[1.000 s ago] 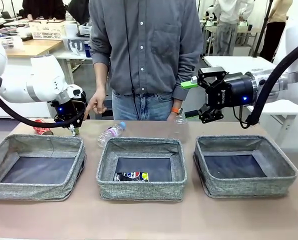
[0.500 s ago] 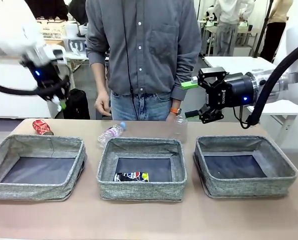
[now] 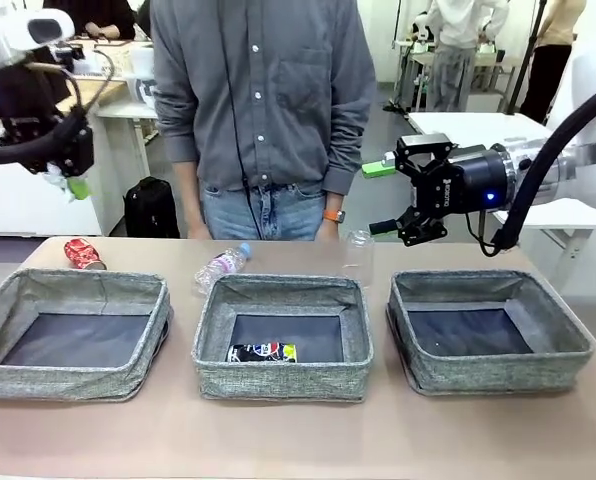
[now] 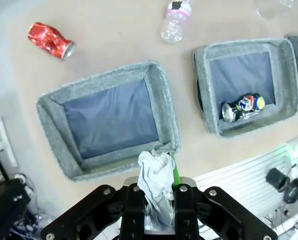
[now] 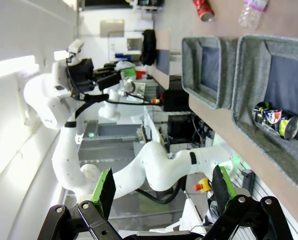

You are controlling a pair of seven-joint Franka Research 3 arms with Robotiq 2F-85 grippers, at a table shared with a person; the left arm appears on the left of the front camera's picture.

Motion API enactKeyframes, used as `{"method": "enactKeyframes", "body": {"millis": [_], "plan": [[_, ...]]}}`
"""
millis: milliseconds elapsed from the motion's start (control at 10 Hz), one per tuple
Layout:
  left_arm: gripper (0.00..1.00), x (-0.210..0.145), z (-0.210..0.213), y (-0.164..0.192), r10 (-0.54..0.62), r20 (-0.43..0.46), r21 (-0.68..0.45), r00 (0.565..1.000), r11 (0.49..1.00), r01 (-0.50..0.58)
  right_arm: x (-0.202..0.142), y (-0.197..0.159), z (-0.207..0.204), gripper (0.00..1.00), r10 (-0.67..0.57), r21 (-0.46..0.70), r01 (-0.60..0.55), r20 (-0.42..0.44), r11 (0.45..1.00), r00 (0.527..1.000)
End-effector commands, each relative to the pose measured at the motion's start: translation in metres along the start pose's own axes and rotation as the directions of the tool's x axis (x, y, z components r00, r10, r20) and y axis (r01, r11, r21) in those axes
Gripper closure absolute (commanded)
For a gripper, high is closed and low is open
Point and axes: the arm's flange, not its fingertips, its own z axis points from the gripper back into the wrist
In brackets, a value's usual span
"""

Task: Sort the waste into the appropriate baskets.
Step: Pick up the waste item pointed out by the person.

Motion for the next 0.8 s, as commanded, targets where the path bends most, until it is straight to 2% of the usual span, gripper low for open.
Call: {"method": "enactKeyframes", "body": {"millis": [0, 200, 300, 400, 500, 600, 700], "plan": [[1.0, 0.028, -0.006, 0.01, 0.043, -0.028, -0.018, 0.999, 0.999, -0.043, 0.002, 0.004, 0.001, 0.0, -0.016, -0.011, 0.015, -0.013, 1.0, 1.0], [1.0, 0.028, -0.006, 0.01, 0.043, -0.028, -0.018, 0.999, 0.999, -0.043, 0.002, 0.004, 0.001, 0.0, -0.016, -0.011, 0.015, -0.013, 1.0, 1.0], [0.88, 0.016, -0.009, 0.007, 0.017, -0.021, -0.007, 1.0, 1.0, -0.018, 0.002, 0.004, 0.001, 0.0, -0.016, -0.011, 0.015, -0.013, 1.0, 1.0], [0.88, 0.022, -0.018, -0.02, 0.061, -0.095, -0.03, 0.994, 0.997, -0.064, 0.002, 0.004, 0.001, 0.0, -0.016, -0.011, 0.015, -0.013, 1.0, 1.0], [0.88, 0.026, -0.005, -0.07, 0.102, -0.169, 0.022, 0.98, 0.995, -0.099, 0.002, 0.004, 0.001, 0.0, -0.016, -0.011, 0.015, -0.013, 1.0, 1.0], [0.88, 0.025, 0.011, -0.128, 0.064, -0.199, 0.031, 0.978, 0.998, -0.059, 0.002, 0.004, 0.001, 0.0, -0.016, -0.011, 0.015, -0.013, 1.0, 1.0], [0.88, 0.026, 0.02, -0.189, 0.069, -0.158, 0.0, 0.985, 0.998, -0.07, 0.002, 0.004, 0.001, 0.0, -0.016, -0.011, 0.015, -0.013, 1.0, 1.0]]}}
